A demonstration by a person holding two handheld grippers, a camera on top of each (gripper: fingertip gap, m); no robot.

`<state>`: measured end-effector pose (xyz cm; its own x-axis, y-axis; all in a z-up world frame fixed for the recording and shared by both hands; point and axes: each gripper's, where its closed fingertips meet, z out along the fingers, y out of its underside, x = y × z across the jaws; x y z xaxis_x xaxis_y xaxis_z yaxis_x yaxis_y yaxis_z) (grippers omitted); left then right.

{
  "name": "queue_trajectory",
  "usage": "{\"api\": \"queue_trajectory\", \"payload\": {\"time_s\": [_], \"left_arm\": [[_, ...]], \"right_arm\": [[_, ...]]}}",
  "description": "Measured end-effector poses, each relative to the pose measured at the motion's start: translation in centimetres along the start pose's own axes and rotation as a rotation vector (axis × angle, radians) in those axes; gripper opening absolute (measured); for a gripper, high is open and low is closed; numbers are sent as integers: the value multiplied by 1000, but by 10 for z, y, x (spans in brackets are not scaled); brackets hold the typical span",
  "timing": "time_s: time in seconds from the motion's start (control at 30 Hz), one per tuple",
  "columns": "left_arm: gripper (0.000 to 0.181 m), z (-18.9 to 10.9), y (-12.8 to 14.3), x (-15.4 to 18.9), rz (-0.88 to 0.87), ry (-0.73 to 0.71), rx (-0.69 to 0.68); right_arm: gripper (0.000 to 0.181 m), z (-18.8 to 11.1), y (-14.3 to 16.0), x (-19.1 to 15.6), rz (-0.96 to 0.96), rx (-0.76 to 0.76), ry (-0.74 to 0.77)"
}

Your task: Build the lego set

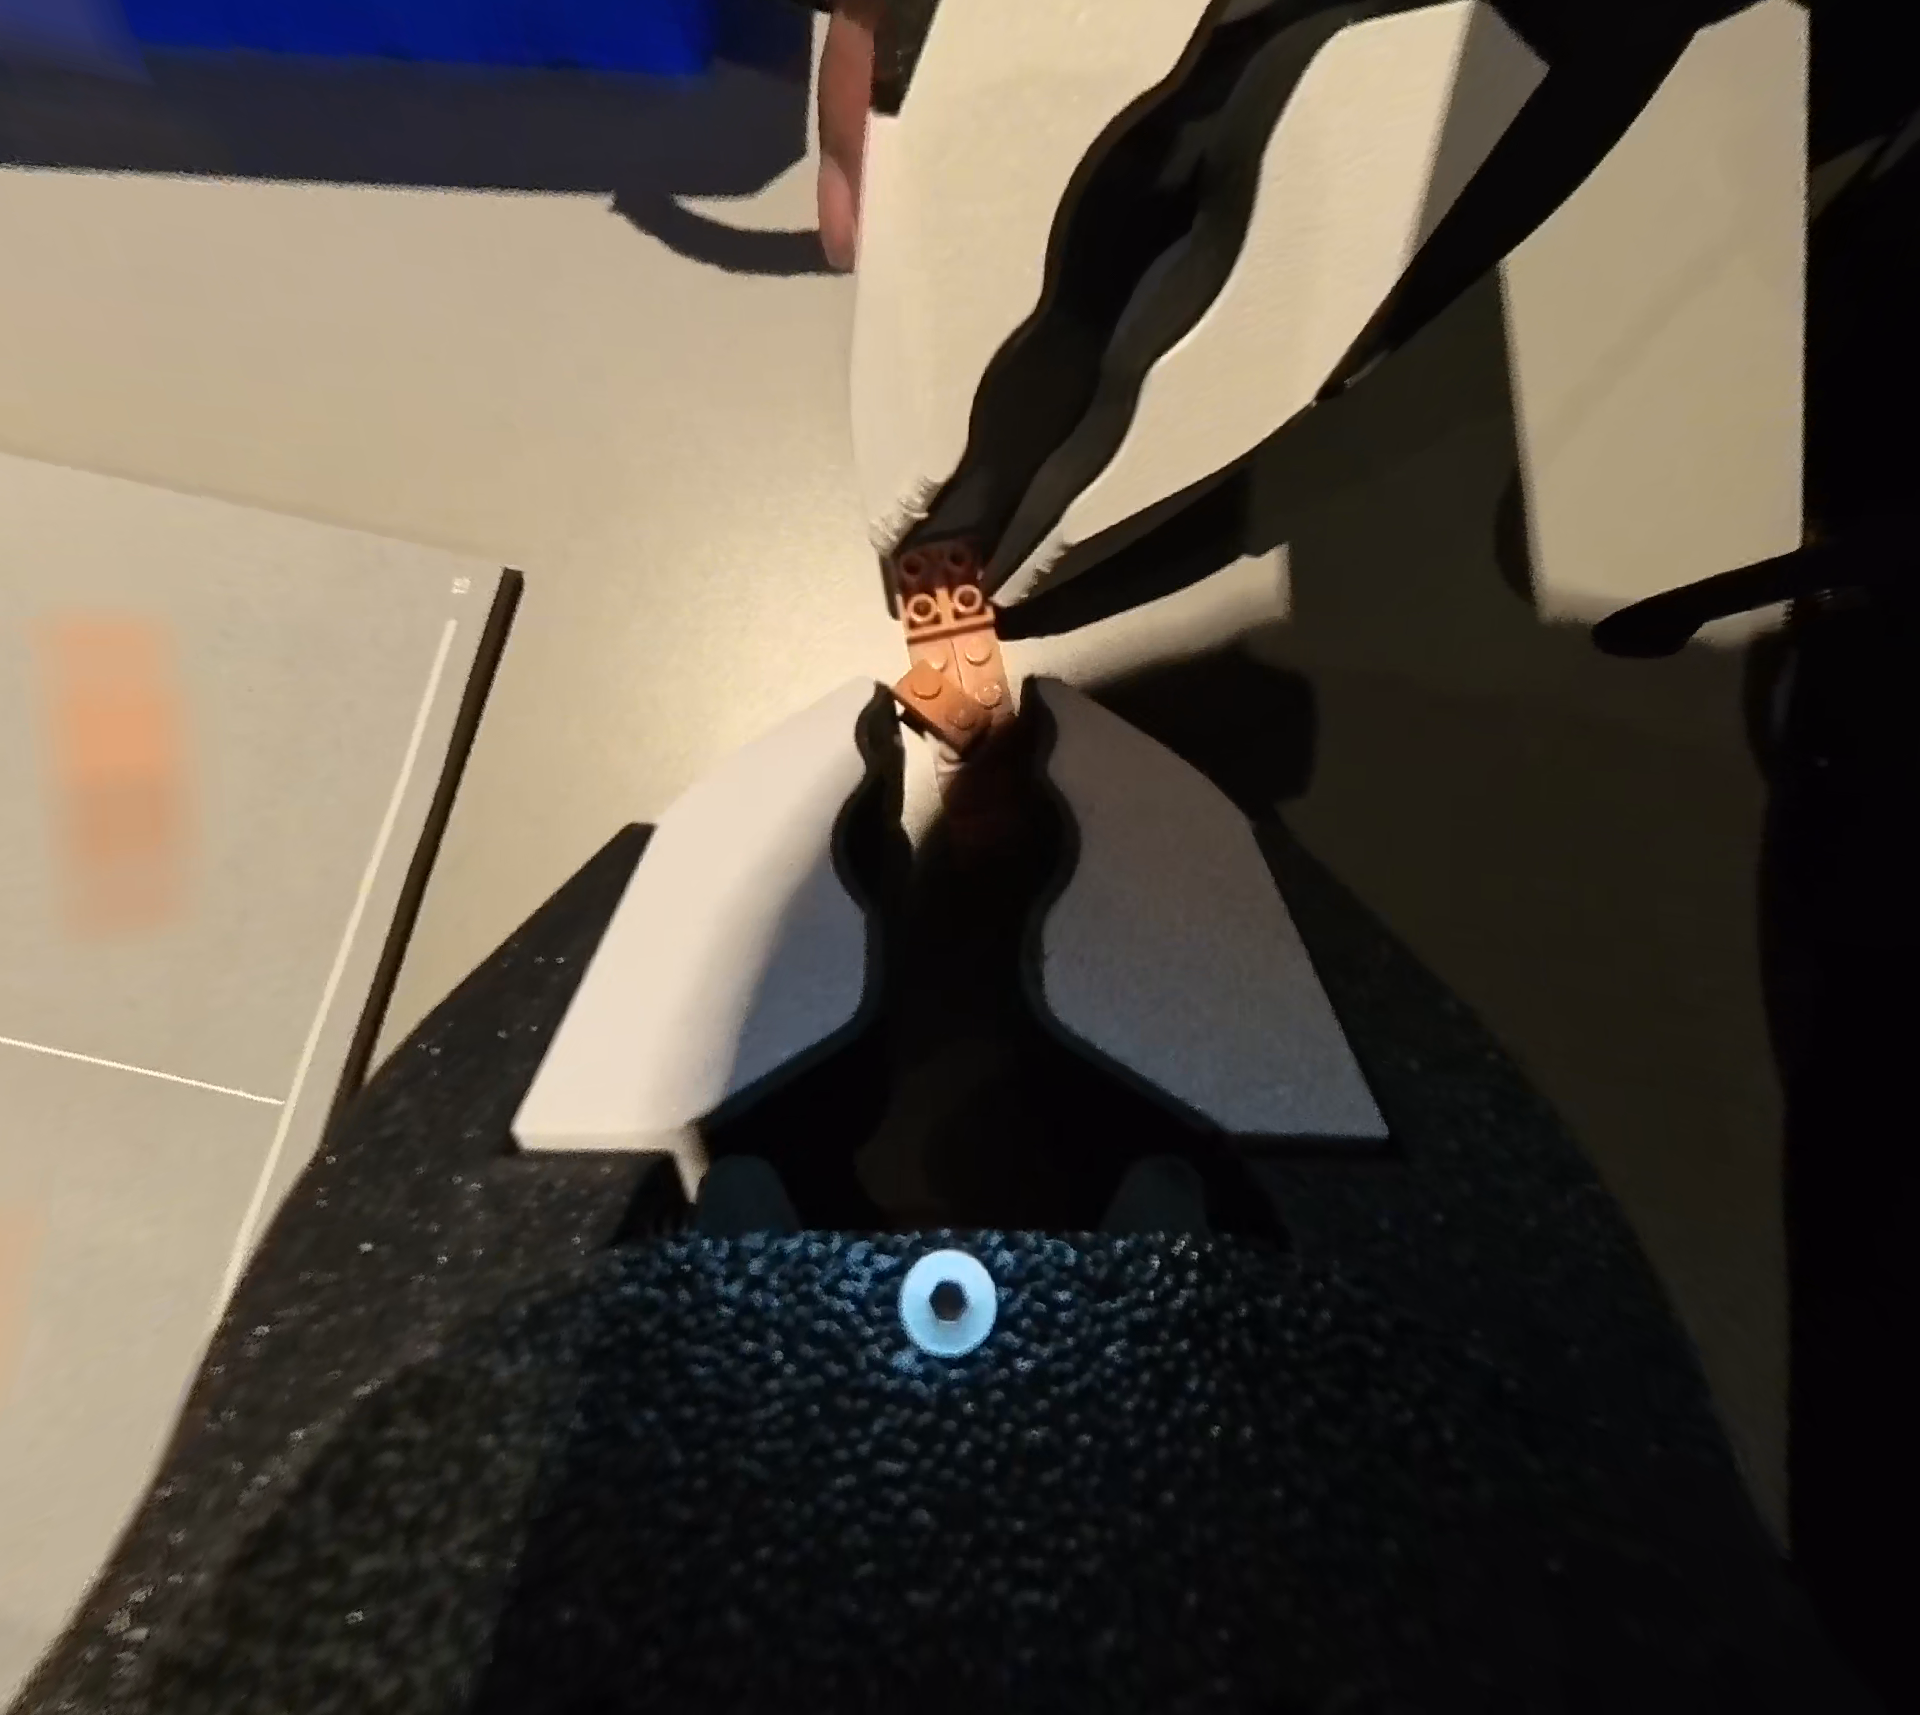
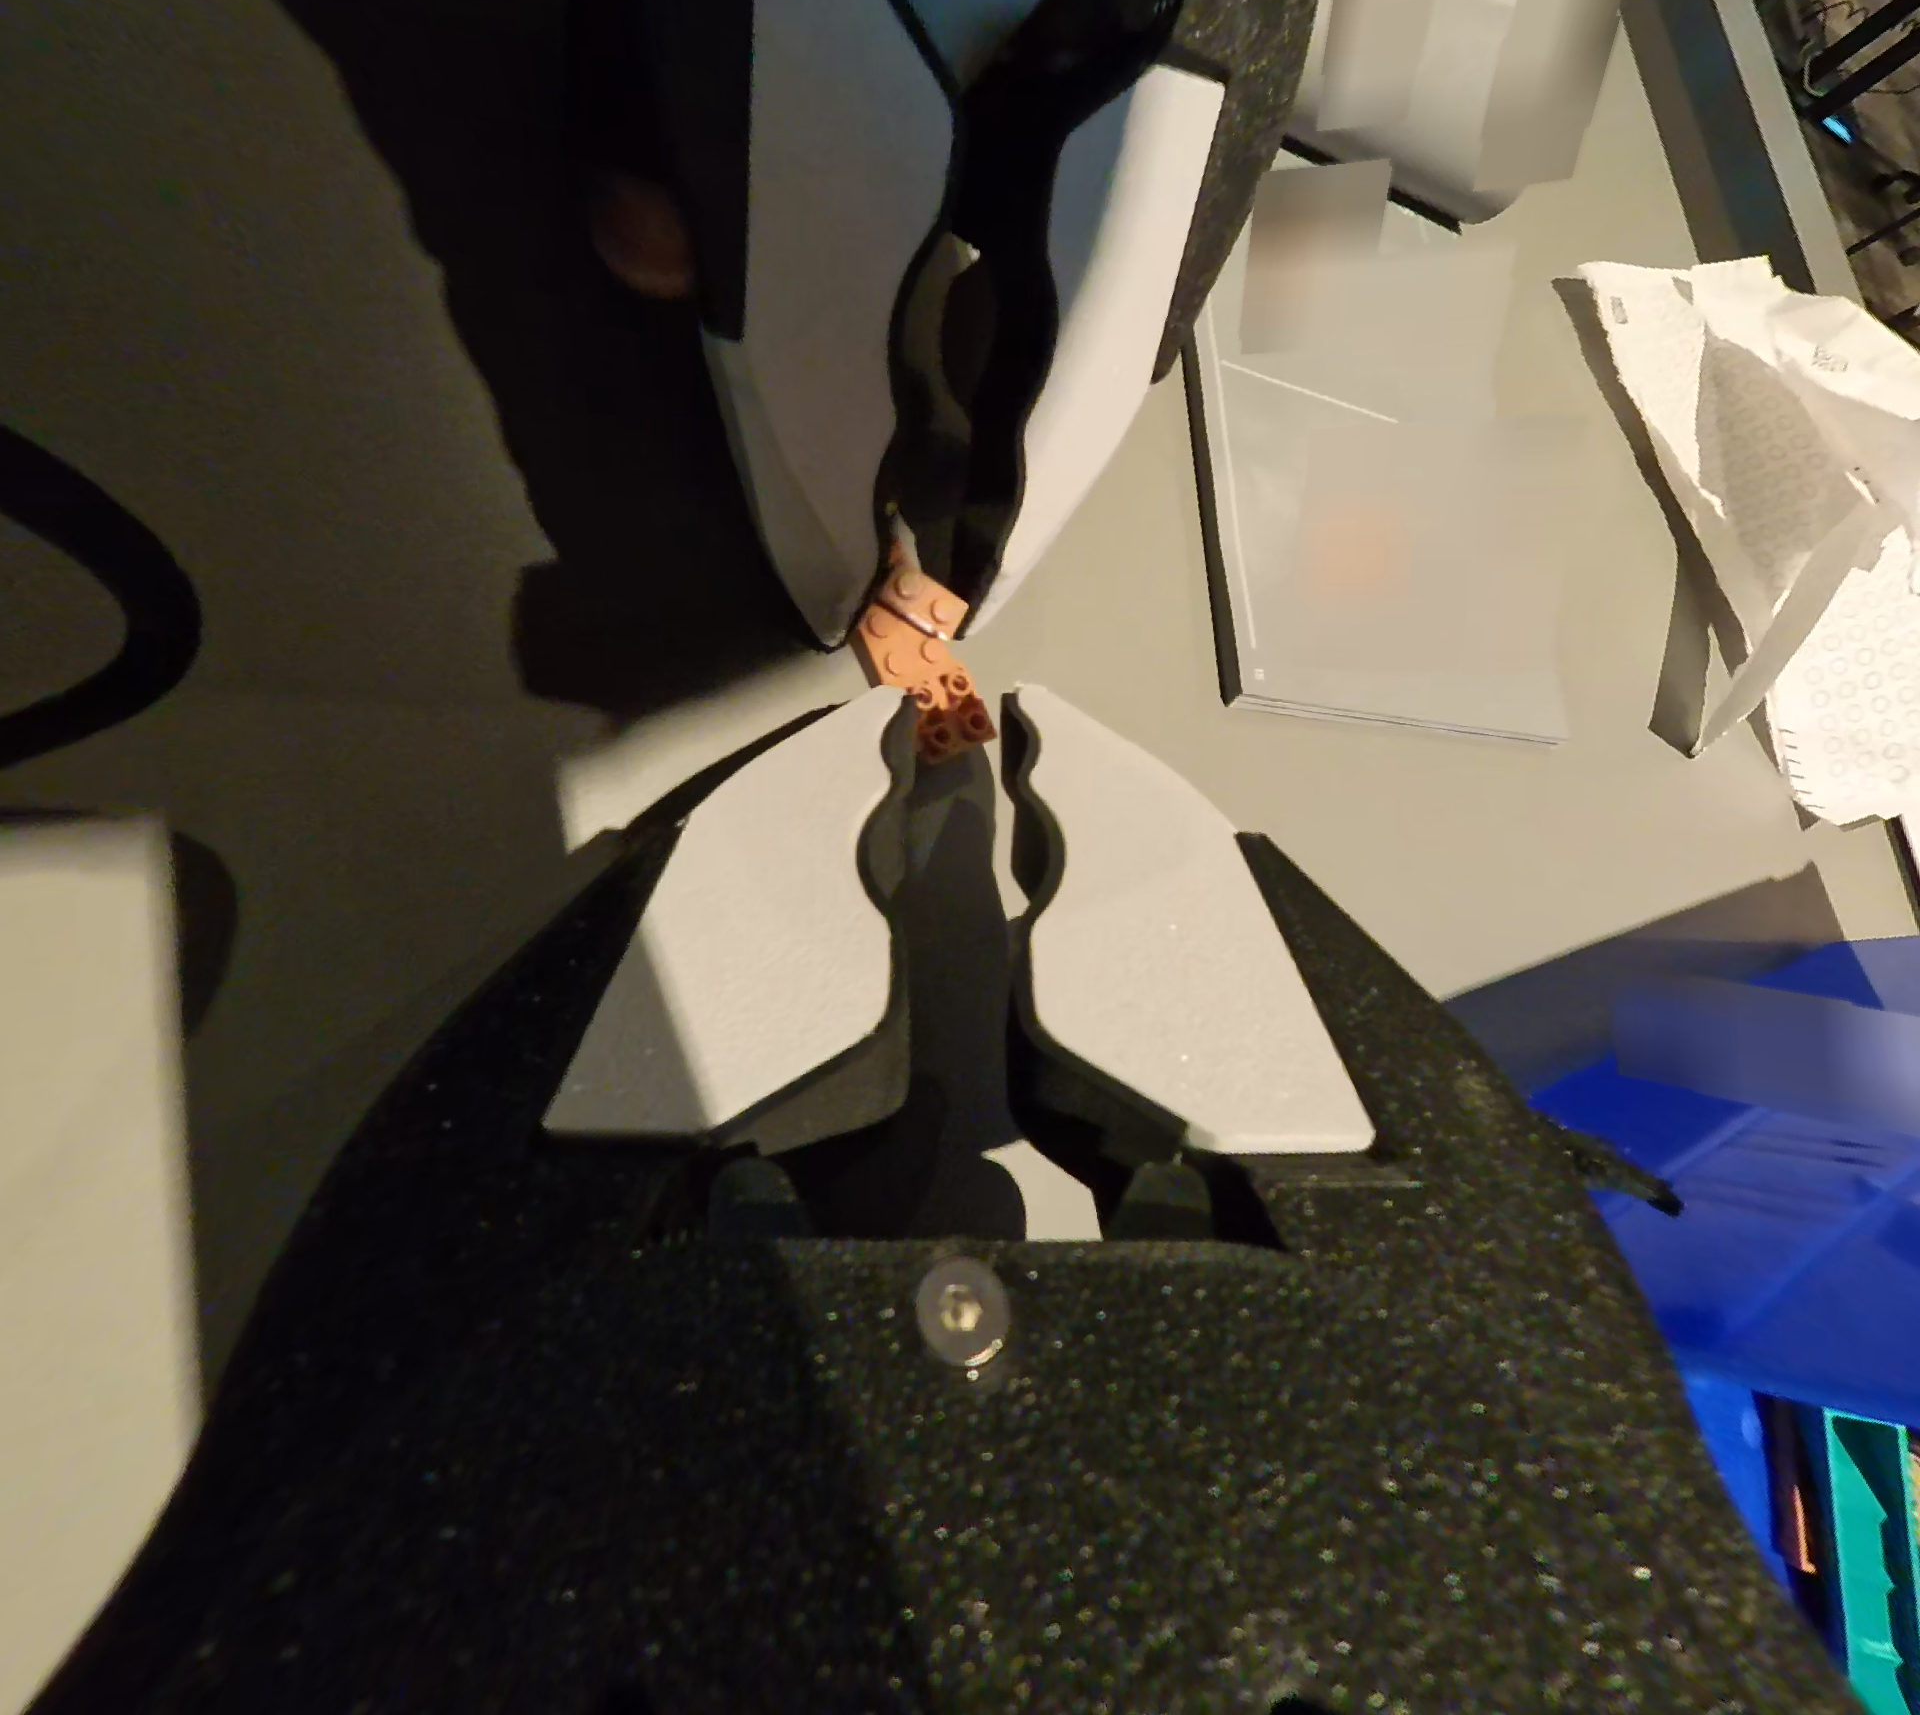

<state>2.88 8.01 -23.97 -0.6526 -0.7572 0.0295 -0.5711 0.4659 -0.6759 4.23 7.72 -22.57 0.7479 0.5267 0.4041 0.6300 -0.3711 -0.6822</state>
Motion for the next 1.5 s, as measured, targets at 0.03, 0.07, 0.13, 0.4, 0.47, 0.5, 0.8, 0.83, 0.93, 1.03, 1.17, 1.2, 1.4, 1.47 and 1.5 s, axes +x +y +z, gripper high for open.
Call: {"api": "queue_trajectory", "payload": {"time_s": [0.03,0.07,0.13,0.4,0.47,0.5,0.8,0.83,0.93,1.03,1.17,1.2,1.4,1.47,1.5], "left_arm": [[23,0,0,0,4,-3,-1],[23,0,0,0,3,-3,-1],[22,0,0,0,-2,0,1],[20,-1,-1,-1,-17,11,11],[19,-1,0,-1,-7,6,7],[19,-1,0,-1,1,2,4],[19,-4,-2,0,37,21,26],[19,-5,-2,0,38,21,32],[20,-6,-4,0,59,23,47],[22,-10,-5,0,112,23,64],[26,-17,-5,0,193,60,108],[25,-18,-5,0,196,76,119],[23,-19,-9,0,115,171,163],[21,-18,-9,0,92,196,153],[20,-17,-8,0,88,198,141]], "right_arm": [[16,0,0,0,0,0,1],[16,0,0,0,0,-1,2],[15,0,0,0,-4,-1,3],[14,0,0,0,-6,-1,3],[14,0,0,0,-7,-1,3],[14,0,0,0,-7,-1,3],[12,0,0,-1,-14,3,2],[14,0,0,-1,-15,3,1],[14,-1,0,-2,-19,7,-6],[17,-2,-2,-4,-29,19,-21],[27,-4,-3,-6,-32,39,-42],[29,-4,-3,-6,-28,41,-49],[35,-2,2,-7,50,9,-140],[36,0,4,-9,87,-14,-198],[36,1,5,-10,102,-26,-221]]}}
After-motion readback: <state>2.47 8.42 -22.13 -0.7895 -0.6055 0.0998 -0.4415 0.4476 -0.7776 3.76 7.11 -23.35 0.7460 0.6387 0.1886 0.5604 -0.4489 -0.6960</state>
